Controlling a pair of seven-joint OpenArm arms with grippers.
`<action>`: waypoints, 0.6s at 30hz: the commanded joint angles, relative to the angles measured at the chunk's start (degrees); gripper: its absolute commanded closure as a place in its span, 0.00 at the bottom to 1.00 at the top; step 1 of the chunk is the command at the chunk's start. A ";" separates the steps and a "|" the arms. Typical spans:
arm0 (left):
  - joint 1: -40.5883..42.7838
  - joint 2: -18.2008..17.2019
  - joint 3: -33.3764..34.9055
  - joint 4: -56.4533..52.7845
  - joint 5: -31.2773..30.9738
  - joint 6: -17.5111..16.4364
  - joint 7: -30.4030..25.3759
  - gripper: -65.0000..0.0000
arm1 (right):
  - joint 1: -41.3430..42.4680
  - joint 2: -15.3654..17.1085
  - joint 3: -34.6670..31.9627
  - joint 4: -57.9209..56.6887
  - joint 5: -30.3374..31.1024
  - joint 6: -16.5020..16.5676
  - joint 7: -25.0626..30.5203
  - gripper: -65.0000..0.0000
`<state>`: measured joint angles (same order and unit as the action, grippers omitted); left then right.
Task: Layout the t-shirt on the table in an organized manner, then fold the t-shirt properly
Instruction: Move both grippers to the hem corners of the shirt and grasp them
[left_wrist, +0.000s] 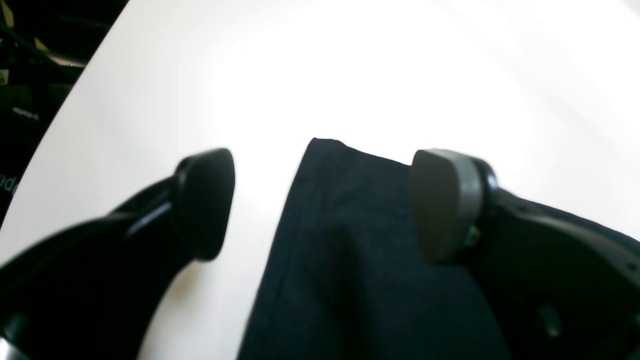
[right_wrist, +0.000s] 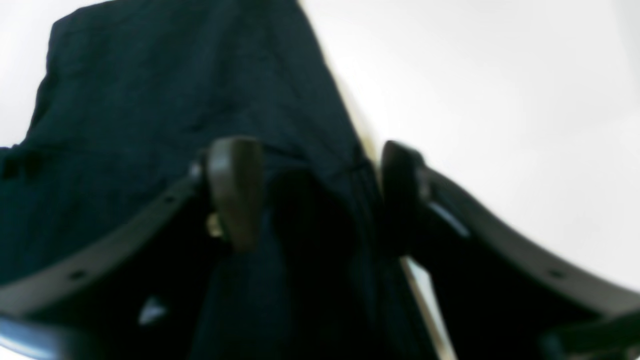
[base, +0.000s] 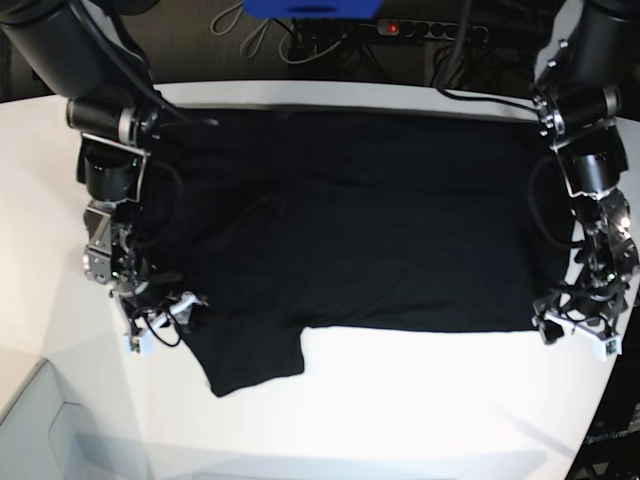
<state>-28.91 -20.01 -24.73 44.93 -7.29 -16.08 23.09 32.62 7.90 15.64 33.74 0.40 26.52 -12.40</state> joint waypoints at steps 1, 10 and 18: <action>-1.73 -1.04 -0.10 0.83 -0.40 0.12 -1.33 0.18 | 1.36 0.32 -0.03 0.59 0.43 0.33 0.67 0.57; -4.54 -2.01 -0.10 -4.88 -0.40 0.12 -1.42 0.18 | 1.27 0.23 -0.03 0.59 0.43 0.25 0.14 1.00; -7.27 -3.07 -0.02 -10.25 -0.40 0.12 -5.55 0.18 | 0.13 0.23 -0.03 0.51 0.43 0.25 0.32 1.00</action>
<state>-34.13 -22.22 -24.73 33.82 -7.31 -15.84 18.44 31.53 7.75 15.64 33.69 0.91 26.52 -11.90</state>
